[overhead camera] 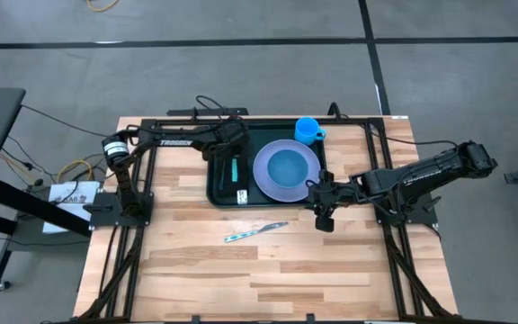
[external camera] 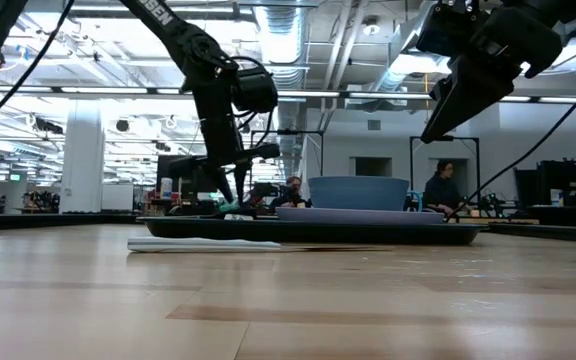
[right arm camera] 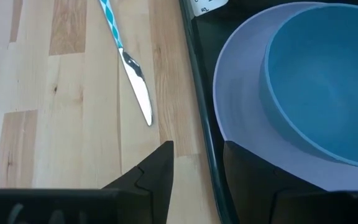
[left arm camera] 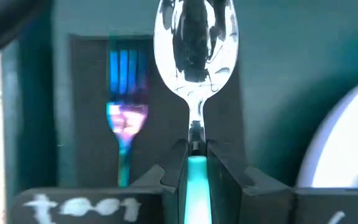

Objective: Set up tray
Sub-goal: Put the light blue spoon to the right of the blue fork on the black napkin

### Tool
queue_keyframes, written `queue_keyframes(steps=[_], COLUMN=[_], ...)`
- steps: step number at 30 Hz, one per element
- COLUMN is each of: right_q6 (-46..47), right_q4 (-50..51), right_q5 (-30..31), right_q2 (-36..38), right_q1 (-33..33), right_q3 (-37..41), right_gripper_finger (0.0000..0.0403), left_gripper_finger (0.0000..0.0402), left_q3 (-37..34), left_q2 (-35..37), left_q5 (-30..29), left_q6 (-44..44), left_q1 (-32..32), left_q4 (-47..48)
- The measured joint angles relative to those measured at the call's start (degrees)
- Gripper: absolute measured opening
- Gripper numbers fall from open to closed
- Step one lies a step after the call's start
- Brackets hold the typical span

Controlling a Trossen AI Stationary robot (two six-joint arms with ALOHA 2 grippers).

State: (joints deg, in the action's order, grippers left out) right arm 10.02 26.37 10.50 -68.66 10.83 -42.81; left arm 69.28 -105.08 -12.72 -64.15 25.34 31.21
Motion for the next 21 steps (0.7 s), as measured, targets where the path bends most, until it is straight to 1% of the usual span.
queue_keyframes(steps=[5,12,17,21], right_q6=[0.0,0.0,0.0,0.0], right_q4=[0.0,0.0,-0.1,-0.1], right_q5=[0.0,0.0,0.0,0.0], right_q2=[0.0,0.0,0.0,0.0], right_q1=[0.0,0.0,0.0,0.0], right_q3=[0.0,0.0,0.0,0.0], right_gripper_finger=[0.0134,0.0133,0.0134,0.0133], left_gripper_finger=[0.0036,0.0036,0.0036,0.0036], left_q3=[0.0,0.0,0.0,0.0], left_q2=[0.0,-0.2,-2.3,-3.9], left_q5=[-1.4,-1.5,-1.4,0.0], left_q6=[-2.6,-2.6,-2.4,-1.8], left_q1=[-0.2,-1.1,-1.2,-1.2], left_q4=[3.9,3.5,3.1,1.8])
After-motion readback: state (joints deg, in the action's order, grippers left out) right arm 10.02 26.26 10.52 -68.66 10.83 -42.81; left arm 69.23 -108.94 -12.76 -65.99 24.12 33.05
